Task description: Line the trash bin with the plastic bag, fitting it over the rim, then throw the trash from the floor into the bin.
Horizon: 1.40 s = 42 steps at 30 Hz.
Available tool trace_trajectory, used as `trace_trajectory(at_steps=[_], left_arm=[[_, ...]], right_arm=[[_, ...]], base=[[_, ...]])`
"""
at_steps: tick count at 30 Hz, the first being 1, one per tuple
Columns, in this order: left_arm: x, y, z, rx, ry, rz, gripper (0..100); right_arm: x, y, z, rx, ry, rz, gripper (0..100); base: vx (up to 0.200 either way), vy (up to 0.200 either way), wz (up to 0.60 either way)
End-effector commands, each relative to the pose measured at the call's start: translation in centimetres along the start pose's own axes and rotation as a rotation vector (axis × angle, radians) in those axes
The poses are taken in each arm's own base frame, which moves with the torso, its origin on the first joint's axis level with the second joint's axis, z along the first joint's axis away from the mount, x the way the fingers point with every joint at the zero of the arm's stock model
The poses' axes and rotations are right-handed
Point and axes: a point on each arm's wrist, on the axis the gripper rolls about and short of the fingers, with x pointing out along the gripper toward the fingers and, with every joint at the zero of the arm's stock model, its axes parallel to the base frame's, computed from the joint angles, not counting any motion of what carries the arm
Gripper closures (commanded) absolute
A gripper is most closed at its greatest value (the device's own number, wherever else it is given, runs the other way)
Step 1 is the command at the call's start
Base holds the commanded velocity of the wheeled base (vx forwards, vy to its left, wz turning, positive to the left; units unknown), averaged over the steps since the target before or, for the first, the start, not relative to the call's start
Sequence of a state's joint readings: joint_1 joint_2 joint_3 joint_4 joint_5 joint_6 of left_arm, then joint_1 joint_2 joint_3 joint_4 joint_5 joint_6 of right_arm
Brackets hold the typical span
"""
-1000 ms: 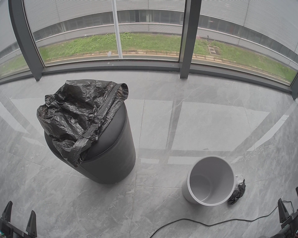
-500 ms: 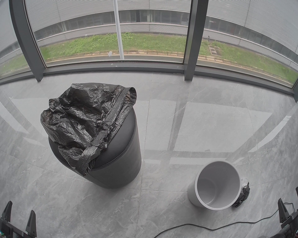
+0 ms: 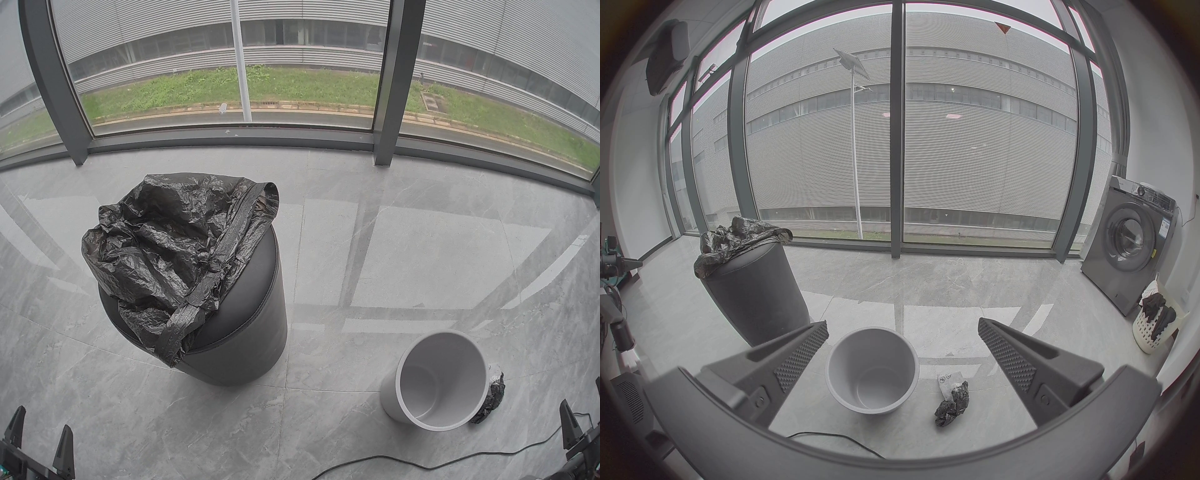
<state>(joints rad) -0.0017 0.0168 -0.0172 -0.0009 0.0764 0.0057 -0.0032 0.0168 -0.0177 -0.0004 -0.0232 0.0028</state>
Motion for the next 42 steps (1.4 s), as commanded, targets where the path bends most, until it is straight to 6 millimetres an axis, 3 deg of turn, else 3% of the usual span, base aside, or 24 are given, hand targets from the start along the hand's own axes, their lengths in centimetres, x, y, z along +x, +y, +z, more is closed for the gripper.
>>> trace_trajectory(at_steps=[1, 13, 15, 16, 17, 18, 20, 26, 30, 31, 36, 42], left_arm=[[0.0, 0.0, -0.4, 0.006, -0.012, 0.007, 0], [0.0, 0.0, -0.2, 0.025, -0.023, 0.004, 0], [-0.3, 0.0, 3.1, 0.007, -0.107, 0.002, 0], [0.5, 0.0, 8.5, -0.026, -0.167, -0.013, 0], [0.5, 0.0, 8.5, -0.026, -0.167, -0.013, 0], [3.0, -0.2, 14.5, -0.135, -0.25, -0.085, 0], [4.5, -0.5, 15.6, -0.157, -0.231, -0.131, 0], [6.6, -2.0, 10.8, -0.03, 0.123, -0.414, 0], [8.1, -3.4, 10.4, -0.011, 0.252, -0.565, 0], [9.3, -4.4, 10.2, -0.026, 0.332, -0.595, 0], [12.6, -6.1, 9.4, 0.052, 0.463, -0.571, 0], [14.9, -7.3, 9.2, 0.212, 0.489, -0.534, 0]], right_arm=[[0.0, 0.0, -0.5, 0.0, 0.001, 0.0, 0], [0.0, 0.0, -0.5, -0.003, 0.003, 0.002, 0], [0.0, 0.0, -0.5, -0.003, 0.001, 0.003, 0], [0.0, 0.0, -0.5, -0.003, 0.001, 0.003, 0], [0.0, 0.0, -0.5, -0.003, 0.001, 0.003, 0], [0.0, 0.0, -0.5, -0.004, 0.004, 0.003, 0], [0.1, 0.0, -0.5, -0.005, 0.015, 0.003, 0], [0.3, 0.0, -0.4, -0.005, 0.033, 0.003, 0], [0.2, 0.0, -0.5, -0.003, 0.03, 0.003, 0], [0.3, 0.0, -0.4, -0.003, 0.033, -0.003, 0], [0.3, 0.0, -0.4, 0.0, 0.04, -0.014, 0], [0.3, 0.0, -0.4, 0.0, 0.041, -0.012, 0]], base=[[0.0, 0.0, 0.0], [0.0, 0.0, 0.0], [0.0, 0.0, 0.0], [0.0, 0.0, 0.0], [0.0, 0.0, 0.0], [0.0, 0.0, 0.0], [0.0, 0.0, 0.0], [0.0, 0.0, 0.0], [0.0, 0.0, 0.0], [0.0, 0.0, 0.0], [0.0, 0.0, 0.0], [0.0, 0.0, 0.0]])
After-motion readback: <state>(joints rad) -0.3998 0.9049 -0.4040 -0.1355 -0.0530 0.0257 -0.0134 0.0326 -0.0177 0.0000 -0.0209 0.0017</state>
